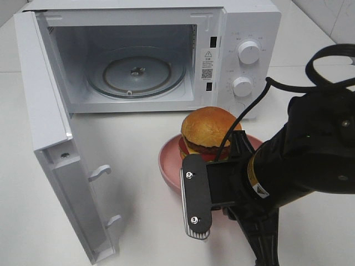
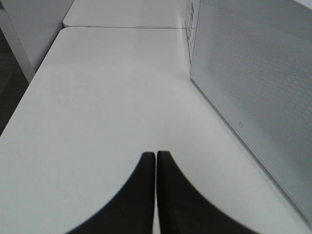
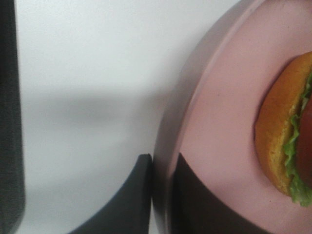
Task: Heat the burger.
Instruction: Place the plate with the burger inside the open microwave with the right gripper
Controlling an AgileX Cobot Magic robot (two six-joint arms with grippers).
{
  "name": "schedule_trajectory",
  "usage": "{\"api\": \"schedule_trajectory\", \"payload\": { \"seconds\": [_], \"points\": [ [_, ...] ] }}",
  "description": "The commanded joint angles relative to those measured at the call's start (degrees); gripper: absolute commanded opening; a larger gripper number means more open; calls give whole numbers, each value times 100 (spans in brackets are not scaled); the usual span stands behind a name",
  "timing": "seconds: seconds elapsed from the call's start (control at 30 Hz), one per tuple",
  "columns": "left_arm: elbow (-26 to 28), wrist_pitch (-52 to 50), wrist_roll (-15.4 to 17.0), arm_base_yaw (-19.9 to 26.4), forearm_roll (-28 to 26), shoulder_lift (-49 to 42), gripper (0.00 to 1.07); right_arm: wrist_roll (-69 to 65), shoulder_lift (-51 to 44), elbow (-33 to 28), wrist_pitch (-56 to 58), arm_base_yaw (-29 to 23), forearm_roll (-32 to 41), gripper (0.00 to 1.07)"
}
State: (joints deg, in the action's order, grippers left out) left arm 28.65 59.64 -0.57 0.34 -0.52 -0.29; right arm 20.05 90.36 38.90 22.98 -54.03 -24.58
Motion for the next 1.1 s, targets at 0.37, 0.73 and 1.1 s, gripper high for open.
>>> {"api": "schedule_trajectory", "payload": {
  "seconds": [0.37,0.73,1.1],
  "points": [
    [-17,-46,6,17,-6,-97,0,539,-115,29,-1312,-11,-1192,1],
    [-17,-46,6,17,-6,-97,0,1203,-115,52,-2469,470,-1192,2],
    [-17,-46,6,17,-6,-97,0,2068,298,745,-2389,561,-1192,1]
  ]
}}
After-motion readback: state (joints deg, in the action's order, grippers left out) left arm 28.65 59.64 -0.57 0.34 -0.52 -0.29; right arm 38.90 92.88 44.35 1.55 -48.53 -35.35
